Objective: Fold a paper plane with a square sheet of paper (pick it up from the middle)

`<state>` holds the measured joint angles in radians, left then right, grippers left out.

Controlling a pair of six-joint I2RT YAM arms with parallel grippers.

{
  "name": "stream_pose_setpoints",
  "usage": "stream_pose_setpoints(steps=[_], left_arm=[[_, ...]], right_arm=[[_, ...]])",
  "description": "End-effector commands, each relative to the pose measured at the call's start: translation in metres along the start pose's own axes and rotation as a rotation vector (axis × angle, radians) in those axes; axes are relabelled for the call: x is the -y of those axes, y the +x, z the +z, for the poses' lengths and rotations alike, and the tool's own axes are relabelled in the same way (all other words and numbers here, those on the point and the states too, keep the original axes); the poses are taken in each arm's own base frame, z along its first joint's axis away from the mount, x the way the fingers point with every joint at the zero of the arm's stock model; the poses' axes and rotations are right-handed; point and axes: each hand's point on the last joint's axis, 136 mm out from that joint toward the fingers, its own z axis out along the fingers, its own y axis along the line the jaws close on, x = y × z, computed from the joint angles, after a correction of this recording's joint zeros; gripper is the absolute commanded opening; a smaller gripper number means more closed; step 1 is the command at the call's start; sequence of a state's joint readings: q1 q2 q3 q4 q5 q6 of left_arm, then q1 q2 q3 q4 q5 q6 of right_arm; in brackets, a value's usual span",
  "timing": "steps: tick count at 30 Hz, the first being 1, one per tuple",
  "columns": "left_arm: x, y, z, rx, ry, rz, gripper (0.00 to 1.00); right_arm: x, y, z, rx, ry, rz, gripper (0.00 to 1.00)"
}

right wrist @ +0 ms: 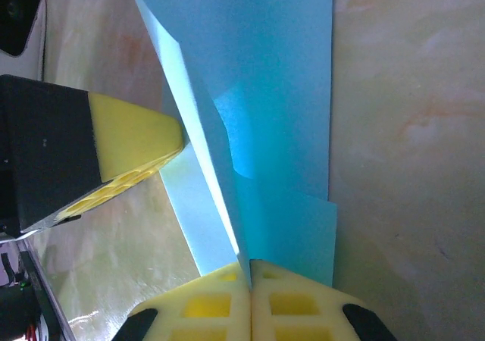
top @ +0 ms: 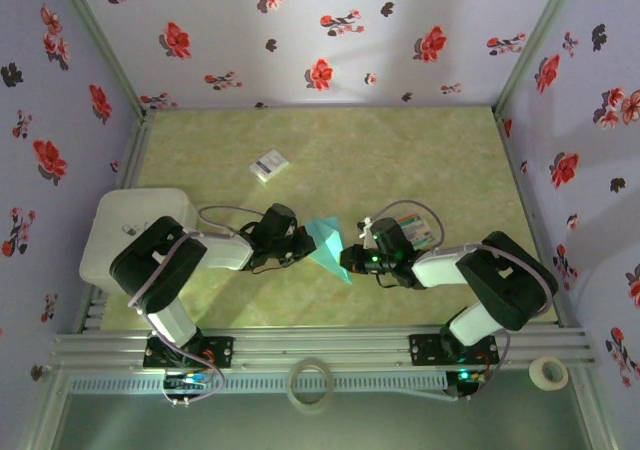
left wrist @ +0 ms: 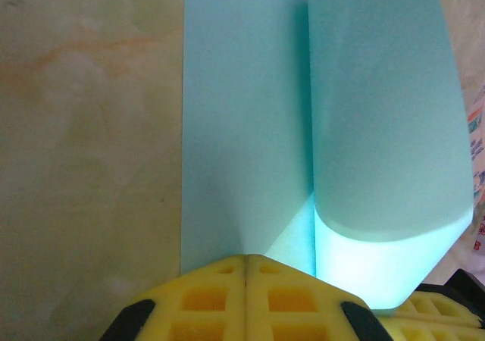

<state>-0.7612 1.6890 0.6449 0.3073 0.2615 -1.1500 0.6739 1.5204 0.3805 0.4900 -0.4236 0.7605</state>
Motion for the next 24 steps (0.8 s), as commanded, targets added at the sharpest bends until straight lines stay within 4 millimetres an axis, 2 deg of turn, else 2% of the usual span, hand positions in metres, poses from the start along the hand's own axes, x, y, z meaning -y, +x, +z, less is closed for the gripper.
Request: stream_pose_setpoints(steps=[1, 11, 14, 20, 24], left_arm=[[-0.012, 0.005, -0.003, -0.003, -0.046, -0.012, 0.02], [0.003, 0.000, -0.007, 0.012, -0.014, 0.012, 0.03], [0.010, -0.003, -0.010, 0.023, 0.003, 0.026, 0.06], [0.042, -0.013, -0.022, 0.061, 0.084, 0.103, 0.10], [0.065, -0.011, -0.020, 0.029, 0.151, 0.167, 0.10]], right_arm=[[0.007, 0.002, 0.002, -0.007, 0.009, 0.029, 0.08], [0.014, 0.005, 0.006, -0.032, 0.016, 0.074, 0.07], [0.015, 0.005, 0.006, -0.040, 0.007, 0.086, 0.07], [0.019, 0.006, 0.007, -0.050, 0.012, 0.103, 0.07], [0.020, 0.006, 0.006, -0.049, 0.014, 0.110, 0.07]])
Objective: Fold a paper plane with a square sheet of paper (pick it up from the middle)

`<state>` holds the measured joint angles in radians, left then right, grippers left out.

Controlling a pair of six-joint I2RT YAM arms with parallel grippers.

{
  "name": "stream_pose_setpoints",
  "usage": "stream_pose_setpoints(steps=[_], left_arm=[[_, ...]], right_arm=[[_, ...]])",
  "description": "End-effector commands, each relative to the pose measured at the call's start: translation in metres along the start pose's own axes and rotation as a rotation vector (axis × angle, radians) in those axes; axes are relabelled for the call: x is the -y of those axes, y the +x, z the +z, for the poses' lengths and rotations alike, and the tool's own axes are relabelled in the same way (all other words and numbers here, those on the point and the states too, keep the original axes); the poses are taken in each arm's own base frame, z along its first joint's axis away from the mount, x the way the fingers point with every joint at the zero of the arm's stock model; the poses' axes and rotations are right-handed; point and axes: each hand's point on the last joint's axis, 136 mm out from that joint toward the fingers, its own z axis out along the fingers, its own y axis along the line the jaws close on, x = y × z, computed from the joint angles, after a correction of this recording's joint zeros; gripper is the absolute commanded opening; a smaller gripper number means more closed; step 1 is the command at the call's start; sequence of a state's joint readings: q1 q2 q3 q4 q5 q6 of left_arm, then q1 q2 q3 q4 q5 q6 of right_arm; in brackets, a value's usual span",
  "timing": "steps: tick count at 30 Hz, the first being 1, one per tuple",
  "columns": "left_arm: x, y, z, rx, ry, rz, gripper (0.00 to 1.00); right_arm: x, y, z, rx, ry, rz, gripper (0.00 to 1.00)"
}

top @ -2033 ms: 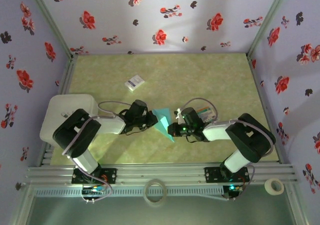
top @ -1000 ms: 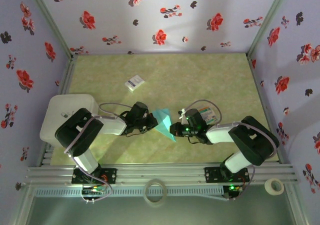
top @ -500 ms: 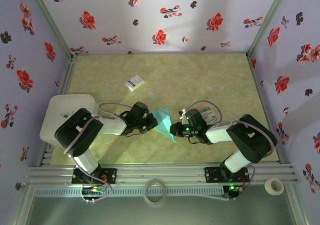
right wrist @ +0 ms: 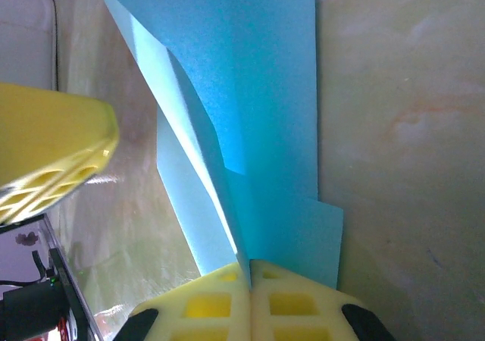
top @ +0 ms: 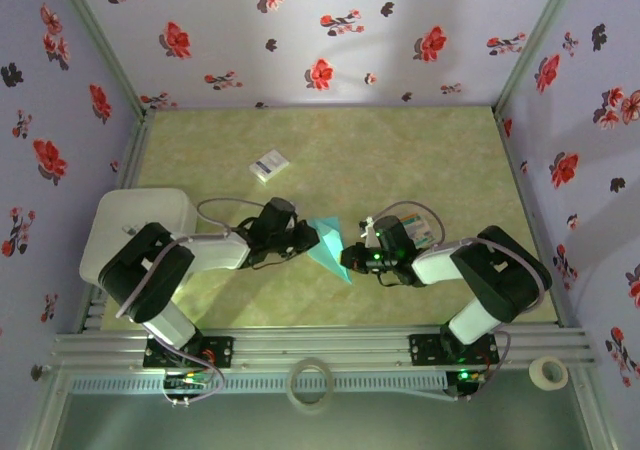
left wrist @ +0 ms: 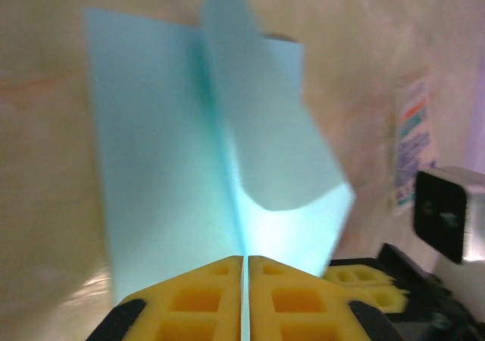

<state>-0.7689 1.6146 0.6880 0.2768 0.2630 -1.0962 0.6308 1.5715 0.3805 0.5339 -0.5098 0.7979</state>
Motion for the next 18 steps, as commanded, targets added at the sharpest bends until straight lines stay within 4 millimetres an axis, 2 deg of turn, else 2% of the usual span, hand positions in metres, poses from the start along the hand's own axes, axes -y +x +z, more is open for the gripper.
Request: stream_pose_setpoints(steps=[1, 3, 7, 18], left_arm=[[0.033, -0.003, 0.002, -0.015, 0.097, 0.091, 0.10], [0.036, -0.002, 0.009, -0.035, 0.115, 0.094, 0.09], [0.031, 0.000, 0.023, -0.061, 0.104, 0.077, 0.08], [0.015, 0.003, 0.043, -0.079, 0.075, 0.046, 0.08]], right_arm=[[0.018, 0.004, 0.003, -0.013, 0.057, 0.048, 0.07], [0.019, 0.004, 0.003, -0.011, 0.060, 0.054, 0.07], [0.021, 0.004, 0.003, -0.013, 0.062, 0.065, 0.07], [0.023, 0.004, 0.002, -0.014, 0.067, 0.074, 0.08]])
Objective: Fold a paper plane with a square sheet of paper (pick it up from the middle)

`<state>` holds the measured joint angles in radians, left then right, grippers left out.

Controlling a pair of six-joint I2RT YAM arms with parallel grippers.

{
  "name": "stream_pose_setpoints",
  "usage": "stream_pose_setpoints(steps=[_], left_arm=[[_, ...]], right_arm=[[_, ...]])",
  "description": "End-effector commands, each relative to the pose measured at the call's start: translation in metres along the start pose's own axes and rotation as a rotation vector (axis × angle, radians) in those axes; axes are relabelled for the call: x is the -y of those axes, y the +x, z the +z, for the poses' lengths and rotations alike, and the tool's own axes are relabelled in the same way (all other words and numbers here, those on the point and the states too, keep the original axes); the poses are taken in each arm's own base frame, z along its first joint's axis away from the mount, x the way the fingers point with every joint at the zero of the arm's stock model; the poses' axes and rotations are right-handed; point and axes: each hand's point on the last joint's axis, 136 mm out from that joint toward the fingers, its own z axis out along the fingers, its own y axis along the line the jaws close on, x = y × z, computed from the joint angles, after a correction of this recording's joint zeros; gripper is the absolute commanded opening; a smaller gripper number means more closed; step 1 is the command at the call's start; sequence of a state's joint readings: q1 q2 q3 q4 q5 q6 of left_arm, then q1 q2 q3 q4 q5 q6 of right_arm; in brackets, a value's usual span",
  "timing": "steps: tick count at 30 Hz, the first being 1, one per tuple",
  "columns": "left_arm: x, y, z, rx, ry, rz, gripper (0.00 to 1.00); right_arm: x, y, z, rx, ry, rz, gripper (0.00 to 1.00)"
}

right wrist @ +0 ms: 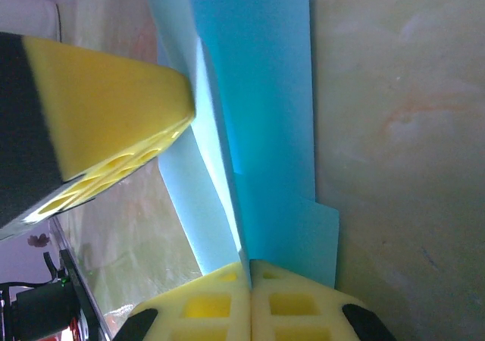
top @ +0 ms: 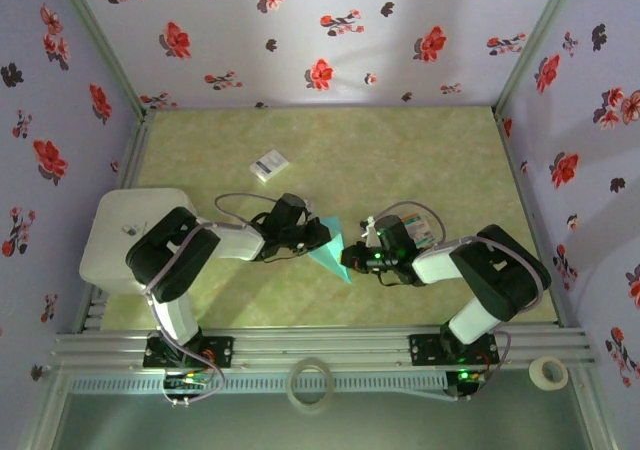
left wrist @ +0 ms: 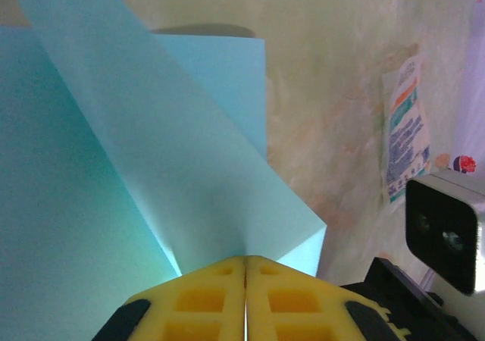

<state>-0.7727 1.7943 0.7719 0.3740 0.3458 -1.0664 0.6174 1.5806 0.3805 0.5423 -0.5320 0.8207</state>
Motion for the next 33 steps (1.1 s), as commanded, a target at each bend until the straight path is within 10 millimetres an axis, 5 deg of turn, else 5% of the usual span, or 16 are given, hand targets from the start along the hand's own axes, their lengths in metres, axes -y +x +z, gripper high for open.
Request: stream_pose_setpoints(steps=[1, 33], left_arm=[[0.009, -0.002, 0.007, -0.005, 0.031, 0.015, 0.08], [0.004, -0.009, 0.010, 0.005, 0.006, 0.022, 0.10]], right_arm=[[0.022, 0.004, 0.003, -0.007, 0.078, 0.044, 0.08], [0.035, 0.012, 0.008, -0.088, 0.130, 0.102, 0.07]])
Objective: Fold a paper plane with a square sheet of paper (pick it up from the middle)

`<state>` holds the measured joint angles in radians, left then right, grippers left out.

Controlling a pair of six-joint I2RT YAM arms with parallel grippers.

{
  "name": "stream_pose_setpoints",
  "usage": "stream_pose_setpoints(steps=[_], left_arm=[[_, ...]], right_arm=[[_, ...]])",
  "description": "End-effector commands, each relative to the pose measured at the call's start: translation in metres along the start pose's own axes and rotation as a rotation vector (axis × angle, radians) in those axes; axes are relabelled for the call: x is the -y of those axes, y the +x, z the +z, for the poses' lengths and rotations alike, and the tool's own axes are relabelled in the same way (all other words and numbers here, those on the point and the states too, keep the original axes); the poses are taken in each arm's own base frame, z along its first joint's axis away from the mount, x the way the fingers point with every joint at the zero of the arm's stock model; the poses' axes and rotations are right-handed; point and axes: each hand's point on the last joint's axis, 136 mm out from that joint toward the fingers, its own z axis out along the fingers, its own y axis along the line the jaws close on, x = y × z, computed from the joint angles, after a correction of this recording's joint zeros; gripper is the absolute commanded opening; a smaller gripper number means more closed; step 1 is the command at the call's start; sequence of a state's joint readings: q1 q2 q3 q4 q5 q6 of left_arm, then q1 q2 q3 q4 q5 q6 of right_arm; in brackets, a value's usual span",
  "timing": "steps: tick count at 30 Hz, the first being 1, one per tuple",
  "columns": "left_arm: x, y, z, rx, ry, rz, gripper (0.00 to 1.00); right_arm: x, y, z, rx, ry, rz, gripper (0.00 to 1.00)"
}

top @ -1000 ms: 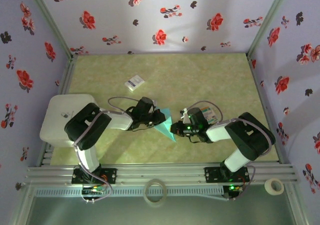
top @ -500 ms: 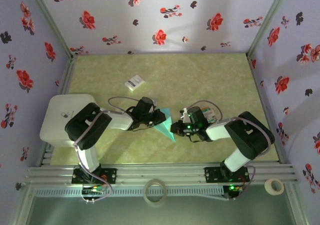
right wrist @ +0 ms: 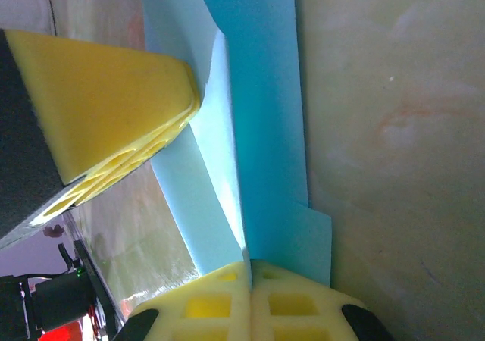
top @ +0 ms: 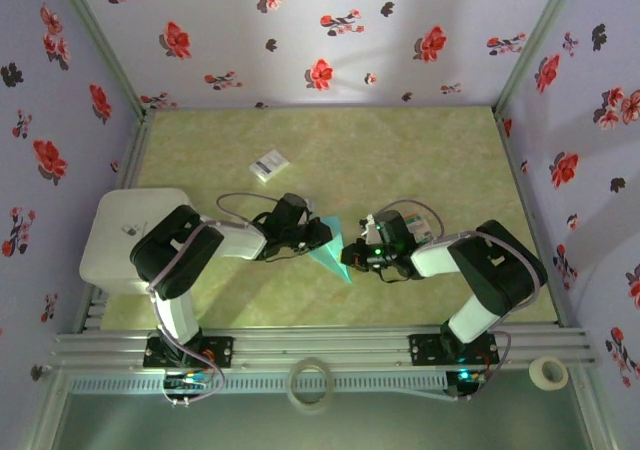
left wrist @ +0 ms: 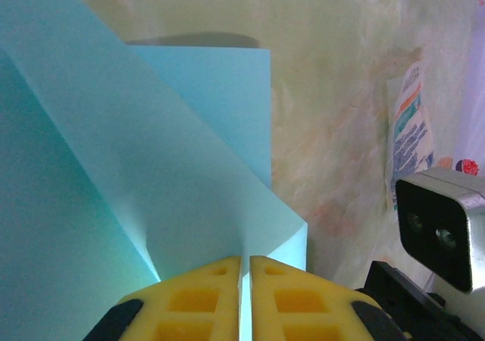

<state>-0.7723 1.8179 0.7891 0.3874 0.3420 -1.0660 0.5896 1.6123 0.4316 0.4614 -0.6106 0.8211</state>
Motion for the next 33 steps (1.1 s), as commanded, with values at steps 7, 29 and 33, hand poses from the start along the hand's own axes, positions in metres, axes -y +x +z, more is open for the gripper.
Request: stream_pose_setpoints(steps=[7, 29, 33], left_arm=[[-0.012, -0.001, 0.012, -0.025, -0.033, -0.013, 0.07], [-0.035, 0.009, 0.017, -0.064, -0.087, -0.039, 0.06], [-0.037, 0.009, 0.016, -0.063, -0.088, -0.042, 0.06]], right_arm=[[0.037, 0.008, 0.006, -0.013, 0.139, 0.063, 0.07], [0.011, 0.017, -0.004, -0.056, 0.071, 0.032, 0.26], [0.012, 0.024, -0.008, -0.066, 0.085, 0.034, 0.25]])
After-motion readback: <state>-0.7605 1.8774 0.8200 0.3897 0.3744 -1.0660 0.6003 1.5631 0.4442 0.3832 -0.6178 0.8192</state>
